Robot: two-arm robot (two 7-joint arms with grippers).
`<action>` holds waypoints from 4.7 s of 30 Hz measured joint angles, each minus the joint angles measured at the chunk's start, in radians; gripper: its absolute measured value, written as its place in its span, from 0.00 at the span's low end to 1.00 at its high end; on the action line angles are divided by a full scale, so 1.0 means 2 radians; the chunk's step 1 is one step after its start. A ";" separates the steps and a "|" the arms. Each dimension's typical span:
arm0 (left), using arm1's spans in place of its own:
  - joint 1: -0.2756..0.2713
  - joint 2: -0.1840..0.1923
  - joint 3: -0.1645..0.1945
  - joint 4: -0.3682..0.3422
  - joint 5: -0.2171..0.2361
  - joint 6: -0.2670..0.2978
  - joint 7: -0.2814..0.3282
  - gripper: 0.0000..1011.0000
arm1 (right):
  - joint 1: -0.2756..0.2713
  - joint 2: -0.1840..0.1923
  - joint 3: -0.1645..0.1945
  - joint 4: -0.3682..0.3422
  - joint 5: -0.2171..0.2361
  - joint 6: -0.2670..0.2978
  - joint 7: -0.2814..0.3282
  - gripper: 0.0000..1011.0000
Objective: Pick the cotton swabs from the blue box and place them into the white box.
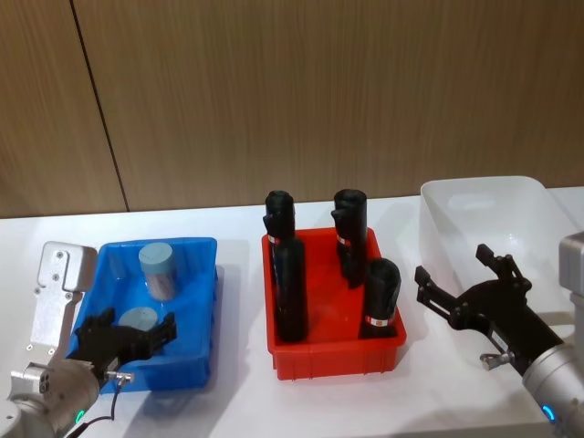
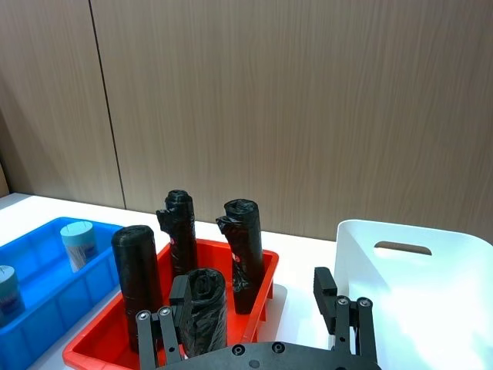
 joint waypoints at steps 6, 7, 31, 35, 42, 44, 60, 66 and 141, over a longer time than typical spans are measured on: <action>-0.006 -0.003 -0.004 0.013 -0.010 0.008 0.000 0.99 | 0.000 0.000 0.000 0.000 0.000 0.000 0.000 0.99; -0.007 -0.003 -0.004 0.014 -0.010 0.008 0.000 0.99 | 0.000 0.000 0.000 0.000 0.000 0.000 0.000 0.99; -0.032 -0.016 -0.008 0.063 -0.005 0.028 -0.018 0.99 | 0.000 0.000 0.000 0.000 0.000 0.000 0.000 0.99; -0.037 -0.019 -0.008 0.074 -0.002 0.028 -0.026 0.99 | 0.000 0.000 0.000 0.000 0.000 0.000 0.000 0.99; -0.046 -0.024 -0.006 0.093 0.005 0.021 -0.044 0.97 | 0.000 0.000 0.000 0.000 0.000 0.000 0.000 0.99; -0.048 -0.026 -0.006 0.099 0.007 0.018 -0.049 0.92 | 0.000 0.000 0.000 0.000 0.000 0.000 0.000 0.99; -0.053 -0.031 -0.003 0.111 0.022 0.000 -0.061 0.66 | 0.000 0.000 0.000 0.000 0.000 0.000 0.000 0.99; -0.050 -0.030 -0.002 0.103 0.029 -0.006 -0.061 0.66 | 0.000 0.000 0.000 0.000 0.000 0.000 0.000 0.99; -0.121 -0.012 0.007 0.087 0.067 -0.119 -0.518 0.66 | 0.000 0.000 0.000 0.000 0.000 0.000 0.000 0.99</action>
